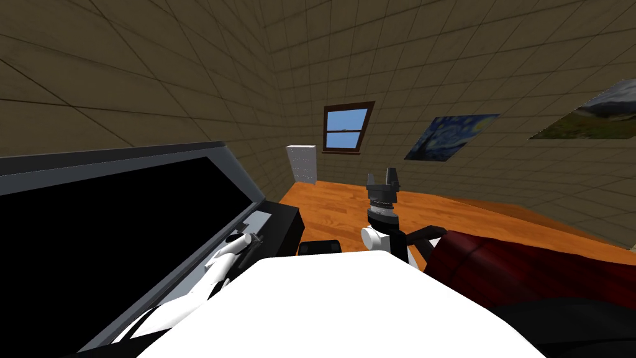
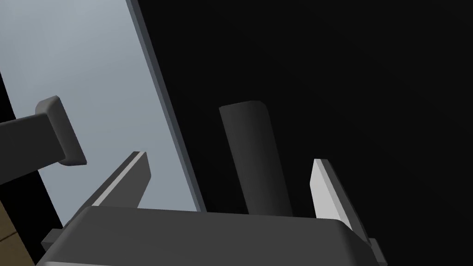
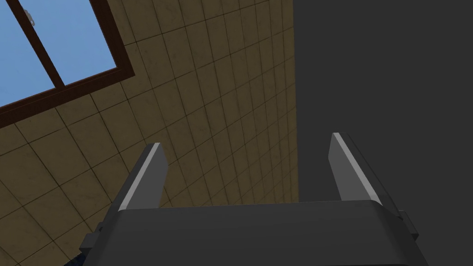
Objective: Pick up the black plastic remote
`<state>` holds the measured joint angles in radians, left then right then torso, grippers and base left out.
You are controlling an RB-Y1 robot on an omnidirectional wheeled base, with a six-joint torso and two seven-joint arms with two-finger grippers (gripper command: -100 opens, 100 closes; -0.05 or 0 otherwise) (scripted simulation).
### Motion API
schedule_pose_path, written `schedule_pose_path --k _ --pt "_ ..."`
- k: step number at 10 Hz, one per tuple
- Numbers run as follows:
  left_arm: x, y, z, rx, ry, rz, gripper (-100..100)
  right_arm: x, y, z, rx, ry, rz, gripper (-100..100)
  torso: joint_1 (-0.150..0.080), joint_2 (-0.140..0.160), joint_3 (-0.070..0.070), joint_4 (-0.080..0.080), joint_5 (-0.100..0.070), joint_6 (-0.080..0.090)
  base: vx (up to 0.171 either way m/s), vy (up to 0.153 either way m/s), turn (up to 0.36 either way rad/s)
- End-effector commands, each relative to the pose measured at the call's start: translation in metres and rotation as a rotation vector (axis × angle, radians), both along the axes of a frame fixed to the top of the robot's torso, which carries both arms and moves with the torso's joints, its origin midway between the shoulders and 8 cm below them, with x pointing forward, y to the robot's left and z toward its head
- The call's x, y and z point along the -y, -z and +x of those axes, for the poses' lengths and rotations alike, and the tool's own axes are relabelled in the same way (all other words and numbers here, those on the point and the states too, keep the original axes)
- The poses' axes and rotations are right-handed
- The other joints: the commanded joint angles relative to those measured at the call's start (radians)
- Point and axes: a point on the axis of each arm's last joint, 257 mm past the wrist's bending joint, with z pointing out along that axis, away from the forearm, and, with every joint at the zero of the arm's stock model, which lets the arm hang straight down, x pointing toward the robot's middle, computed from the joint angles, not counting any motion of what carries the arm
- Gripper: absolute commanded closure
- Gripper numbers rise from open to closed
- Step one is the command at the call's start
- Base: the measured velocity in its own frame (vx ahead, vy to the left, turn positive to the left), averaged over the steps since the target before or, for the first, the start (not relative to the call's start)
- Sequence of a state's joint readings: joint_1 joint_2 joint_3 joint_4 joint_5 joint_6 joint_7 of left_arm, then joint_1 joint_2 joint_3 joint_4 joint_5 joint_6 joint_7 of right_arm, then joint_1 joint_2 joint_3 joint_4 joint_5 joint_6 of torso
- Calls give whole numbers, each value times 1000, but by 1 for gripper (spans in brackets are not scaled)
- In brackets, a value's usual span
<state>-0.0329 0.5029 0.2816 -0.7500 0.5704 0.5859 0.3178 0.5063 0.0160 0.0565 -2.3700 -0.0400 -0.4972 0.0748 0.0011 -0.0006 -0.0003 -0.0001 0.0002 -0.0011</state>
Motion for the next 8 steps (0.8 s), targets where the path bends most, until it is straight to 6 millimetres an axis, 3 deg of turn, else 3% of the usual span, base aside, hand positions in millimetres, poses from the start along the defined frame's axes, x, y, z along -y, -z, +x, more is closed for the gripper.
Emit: schedule_pose_path --k 1,5,6,8 --pt "0 5 -6 -13 -12 -10 -100 0 0 0 0 0 0 0 0 0 0 0 0 0 4 10 10" --pt "0 26 -62 -133 -145 -111 -100 0 0 0 0 0 0 0 1 0 0 0 0 0 11 32 -73" --pt "-2 19 -49 -107 -130 -102 -100 0 0 0 0 0 0 0 1 0 0 0 0 0 8 25 -32" --pt "0 26 -62 -133 -145 -111 -100 0 0 0 0 0 0 0 -1 0 0 0 0 0 2 5 -1"
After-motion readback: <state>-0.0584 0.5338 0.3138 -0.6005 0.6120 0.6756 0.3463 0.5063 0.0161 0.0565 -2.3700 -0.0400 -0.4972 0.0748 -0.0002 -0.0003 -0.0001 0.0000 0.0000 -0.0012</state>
